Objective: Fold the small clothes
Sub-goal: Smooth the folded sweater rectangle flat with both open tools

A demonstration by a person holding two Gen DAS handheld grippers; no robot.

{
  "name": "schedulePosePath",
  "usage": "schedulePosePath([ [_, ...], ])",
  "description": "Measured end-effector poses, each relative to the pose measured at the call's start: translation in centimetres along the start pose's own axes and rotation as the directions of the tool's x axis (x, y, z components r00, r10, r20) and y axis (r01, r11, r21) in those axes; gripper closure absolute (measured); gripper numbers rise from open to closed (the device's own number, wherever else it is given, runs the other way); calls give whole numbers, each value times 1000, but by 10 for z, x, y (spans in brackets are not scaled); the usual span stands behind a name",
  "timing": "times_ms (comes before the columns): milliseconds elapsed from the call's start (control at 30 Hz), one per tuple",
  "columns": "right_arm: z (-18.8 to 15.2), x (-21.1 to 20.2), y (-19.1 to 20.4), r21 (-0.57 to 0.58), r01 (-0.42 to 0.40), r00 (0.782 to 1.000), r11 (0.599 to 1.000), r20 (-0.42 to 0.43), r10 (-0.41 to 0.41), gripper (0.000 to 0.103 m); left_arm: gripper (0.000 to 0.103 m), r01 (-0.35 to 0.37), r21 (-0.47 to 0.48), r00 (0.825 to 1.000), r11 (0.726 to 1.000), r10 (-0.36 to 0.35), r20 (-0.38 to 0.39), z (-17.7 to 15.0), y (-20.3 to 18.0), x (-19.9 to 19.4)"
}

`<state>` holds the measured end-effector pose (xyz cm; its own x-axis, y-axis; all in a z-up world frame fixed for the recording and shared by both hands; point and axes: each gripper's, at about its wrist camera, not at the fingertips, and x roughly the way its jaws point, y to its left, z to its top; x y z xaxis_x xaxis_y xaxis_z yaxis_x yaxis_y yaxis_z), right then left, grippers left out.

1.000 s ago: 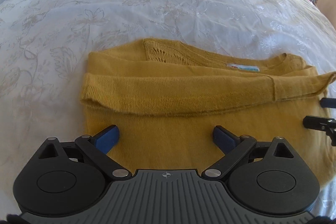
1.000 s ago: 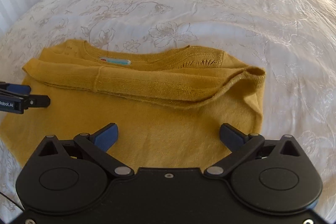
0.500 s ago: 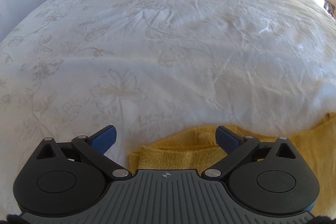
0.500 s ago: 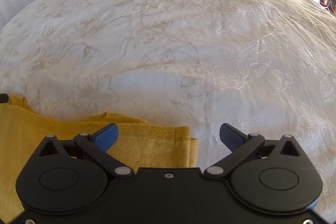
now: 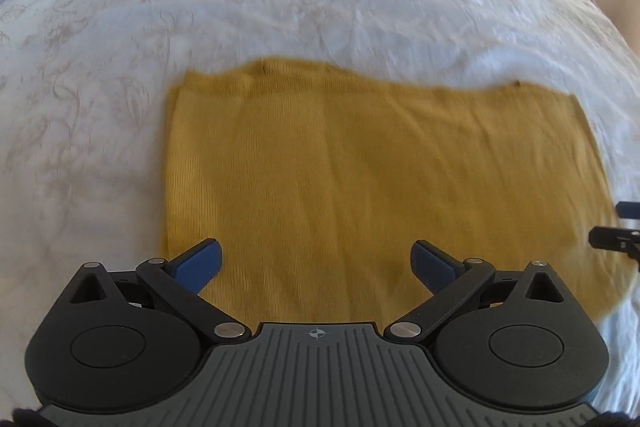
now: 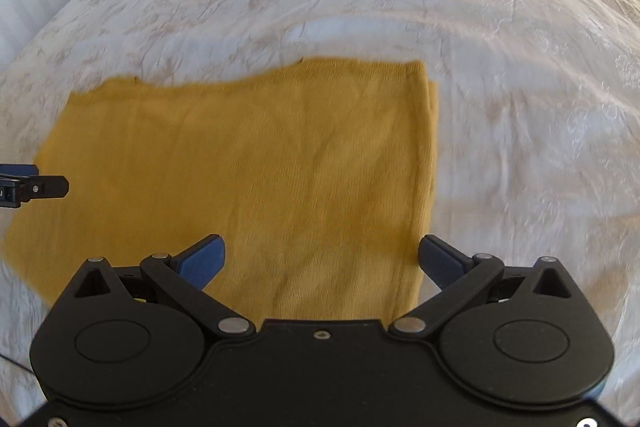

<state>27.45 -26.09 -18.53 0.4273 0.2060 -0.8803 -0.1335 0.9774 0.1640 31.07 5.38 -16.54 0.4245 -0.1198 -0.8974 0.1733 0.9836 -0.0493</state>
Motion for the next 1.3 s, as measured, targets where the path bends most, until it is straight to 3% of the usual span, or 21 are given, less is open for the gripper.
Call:
schedulePosePath([
  [100, -31, 0, -12, 25, 40, 997, 999, -70, -38, 0, 0, -26, 39, 998, 999, 28, -51, -29, 7, 0],
  [167, -45, -5, -26, 92, 45, 997, 995, -68, -39, 0, 0, -46, 46, 997, 998, 49, -62, -42, 16, -3],
  [333, -50, -20, -40, 191, 72, 996, 979, -68, -60, 0, 0, -74, -76, 994, 994, 68, -91, -51, 40, -17],
  [400, -45, -31, -35, 216, 62, 998, 974, -27, -58, 0, 0, -79, -92, 995, 993, 73, -67, -48, 38, -28],
  [533, -35, -40, -17, 213, 32, 998, 977, 42, -41, 0, 0, -37, -75, 999, 997, 37, -7, -38, 13, -40],
  [767, -33, -22, 34, 35, 29, 999, 999, 18, -30, 0, 0, 61, -1, 998, 998, -61, 22, -27, -59, -29],
  [933, -42, -16, 27, 37, 65, 998, 997, -29, -64, 0, 0, 77, 18, 996, 997, -76, -52, -35, -88, -4],
  [1033, -51, -24, 13, 81, 65, 997, 995, -43, -62, 0, 0, 36, 48, 995, 998, -31, -96, -48, -94, 10],
  [1167, -56, -39, -16, 174, 27, 1000, 984, -16, -25, 0, 0, 32, 78, 996, 996, -26, -81, -53, -96, 10],
  [1300, -53, -47, -49, 276, -100, 994, 956, 71, 83, 0, 0, 32, 57, 996, 998, -27, -88, -52, -95, 13],
])
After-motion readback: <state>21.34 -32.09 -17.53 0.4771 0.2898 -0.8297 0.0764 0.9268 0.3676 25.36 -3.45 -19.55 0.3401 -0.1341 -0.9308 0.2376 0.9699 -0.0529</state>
